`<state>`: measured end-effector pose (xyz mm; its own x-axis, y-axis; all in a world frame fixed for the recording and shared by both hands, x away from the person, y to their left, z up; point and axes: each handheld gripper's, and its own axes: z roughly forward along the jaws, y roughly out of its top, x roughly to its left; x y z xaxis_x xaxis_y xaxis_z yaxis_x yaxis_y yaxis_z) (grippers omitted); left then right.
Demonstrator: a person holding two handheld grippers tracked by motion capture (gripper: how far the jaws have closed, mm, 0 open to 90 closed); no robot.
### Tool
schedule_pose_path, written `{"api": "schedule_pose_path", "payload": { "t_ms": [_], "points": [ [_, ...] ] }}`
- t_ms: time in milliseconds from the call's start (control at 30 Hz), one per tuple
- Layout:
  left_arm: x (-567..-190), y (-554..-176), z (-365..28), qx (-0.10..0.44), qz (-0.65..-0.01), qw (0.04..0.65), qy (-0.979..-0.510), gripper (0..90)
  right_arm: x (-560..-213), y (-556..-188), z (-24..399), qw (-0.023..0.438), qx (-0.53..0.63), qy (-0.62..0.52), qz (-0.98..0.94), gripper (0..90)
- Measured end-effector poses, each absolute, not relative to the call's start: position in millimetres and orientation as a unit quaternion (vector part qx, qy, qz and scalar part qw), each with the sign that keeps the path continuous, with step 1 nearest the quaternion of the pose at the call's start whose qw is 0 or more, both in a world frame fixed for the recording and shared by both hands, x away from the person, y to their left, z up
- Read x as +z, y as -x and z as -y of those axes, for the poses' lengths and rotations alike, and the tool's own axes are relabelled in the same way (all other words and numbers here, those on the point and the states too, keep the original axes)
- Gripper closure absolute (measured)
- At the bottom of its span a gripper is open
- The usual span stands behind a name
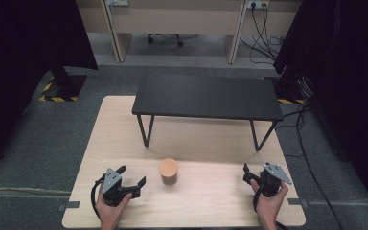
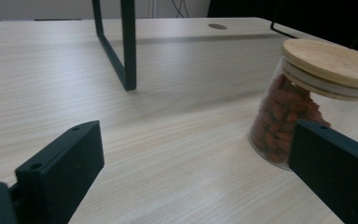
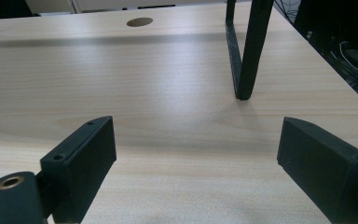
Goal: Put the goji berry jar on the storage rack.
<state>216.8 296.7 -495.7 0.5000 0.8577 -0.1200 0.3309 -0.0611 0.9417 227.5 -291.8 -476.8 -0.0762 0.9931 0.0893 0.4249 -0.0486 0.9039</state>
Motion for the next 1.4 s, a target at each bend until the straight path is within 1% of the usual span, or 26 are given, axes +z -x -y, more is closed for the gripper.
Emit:
{"api": "schedule_pose_path", "payload": {
  "t_ms": [300, 633, 1067, 1400],
  "points": [
    [-498.3, -206.4, -293.2, 0.241, -0.401, 0.543, -0.698, 2.4, -476.4, -228.2, 292.7, 0.336, 0.42, -0.59, -0.602, 11.6],
    [-496.1, -207.2, -275.2, 0.244, -0.353, 0.536, -0.727, 2.2, -476.0, -228.6, 293.6, 0.333, 0.421, -0.592, -0.602, 11.6],
    [-488.3, -231.2, -242.2, 0.236, -0.33, 0.514, -0.755, 2.7, -474.8, -229.9, 293.0, 0.332, 0.417, -0.588, -0.608, 11.6],
    [-481.7, -257.7, -221.1, 0.22, -0.34, 0.498, -0.767, 4.6, -475.0, -229.7, 293.2, 0.332, 0.418, -0.589, -0.607, 11.8]
  ]
}}
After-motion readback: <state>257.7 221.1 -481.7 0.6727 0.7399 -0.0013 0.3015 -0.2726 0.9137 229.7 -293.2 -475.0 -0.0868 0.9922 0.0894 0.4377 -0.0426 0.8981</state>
